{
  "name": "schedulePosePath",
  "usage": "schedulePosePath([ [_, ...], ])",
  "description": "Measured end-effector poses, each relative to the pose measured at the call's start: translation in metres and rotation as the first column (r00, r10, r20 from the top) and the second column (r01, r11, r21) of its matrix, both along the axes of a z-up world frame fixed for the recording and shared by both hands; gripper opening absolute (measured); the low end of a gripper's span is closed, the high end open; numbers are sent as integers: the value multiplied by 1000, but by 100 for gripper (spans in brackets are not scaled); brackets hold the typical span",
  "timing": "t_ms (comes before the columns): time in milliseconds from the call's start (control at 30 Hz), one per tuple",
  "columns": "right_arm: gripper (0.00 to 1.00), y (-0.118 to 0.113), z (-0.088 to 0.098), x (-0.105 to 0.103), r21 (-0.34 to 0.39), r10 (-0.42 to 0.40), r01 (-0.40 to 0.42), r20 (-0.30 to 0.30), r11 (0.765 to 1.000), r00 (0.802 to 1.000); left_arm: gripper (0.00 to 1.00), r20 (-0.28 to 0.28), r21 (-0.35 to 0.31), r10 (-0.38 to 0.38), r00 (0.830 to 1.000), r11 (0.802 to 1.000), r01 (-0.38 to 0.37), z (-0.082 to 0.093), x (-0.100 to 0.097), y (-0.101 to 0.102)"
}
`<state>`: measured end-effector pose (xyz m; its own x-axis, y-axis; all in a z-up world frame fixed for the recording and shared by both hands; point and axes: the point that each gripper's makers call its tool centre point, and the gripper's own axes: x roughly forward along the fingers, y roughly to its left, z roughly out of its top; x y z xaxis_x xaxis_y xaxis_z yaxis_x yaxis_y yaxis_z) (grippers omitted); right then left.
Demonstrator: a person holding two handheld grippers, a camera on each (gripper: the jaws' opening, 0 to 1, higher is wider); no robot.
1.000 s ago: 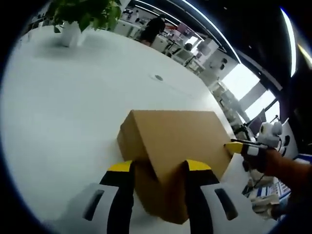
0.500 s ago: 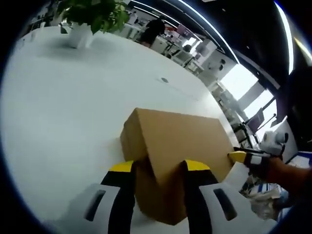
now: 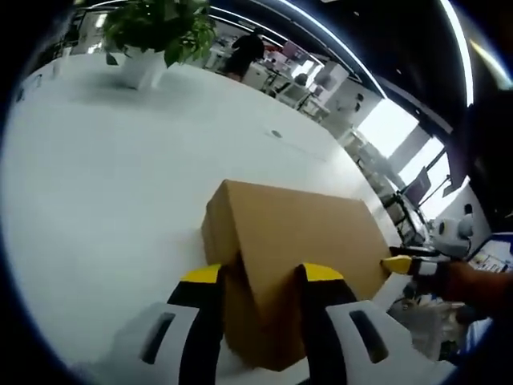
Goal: Operate the shoe box by opening the lid, removing the specified soft item, and placing it in the target area until the item is outside and the box remains undamaged.
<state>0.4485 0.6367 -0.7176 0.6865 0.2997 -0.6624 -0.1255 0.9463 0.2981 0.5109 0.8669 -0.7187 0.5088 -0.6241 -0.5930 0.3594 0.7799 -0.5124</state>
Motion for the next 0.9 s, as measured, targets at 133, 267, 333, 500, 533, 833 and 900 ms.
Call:
schedulePosePath([
  [133, 50, 15, 0, -10, 2, -12, 12, 6, 1000, 1000, 35, 4, 0, -14, 1000, 1000, 14, 0, -4, 13],
  [267, 50, 28, 1, -16, 0, -17, 17, -1, 1000, 1000, 35, 8, -5, -21, 1000, 1000, 21, 0, -9, 26],
  [333, 50, 34, 1, -19, -1, -23, 23, -4, 1000, 1000, 35, 10, -9, -24, 1000, 1000, 24, 0, -11, 31],
  [500, 50, 41, 1, -26, -3, -34, 34, 2, 999, 999, 35, 19, -14, -37, 999, 999, 37, 0, -13, 37],
  [533, 51, 41, 1, -26, -1, -35, 35, 1, 999, 999, 35, 23, -16, -40, 999, 999, 40, 1, -13, 36],
  [833, 64, 45, 23, -22, 87, 37, -45, 93, 995, 995, 54, 195, -221, 69, 978, 975, -25, 55, 2, 43],
  [900, 61, 39, 34, -27, 101, 56, -71, 139, 992, 989, 55, 230, -250, 66, 971, 968, -7, 71, -3, 46],
])
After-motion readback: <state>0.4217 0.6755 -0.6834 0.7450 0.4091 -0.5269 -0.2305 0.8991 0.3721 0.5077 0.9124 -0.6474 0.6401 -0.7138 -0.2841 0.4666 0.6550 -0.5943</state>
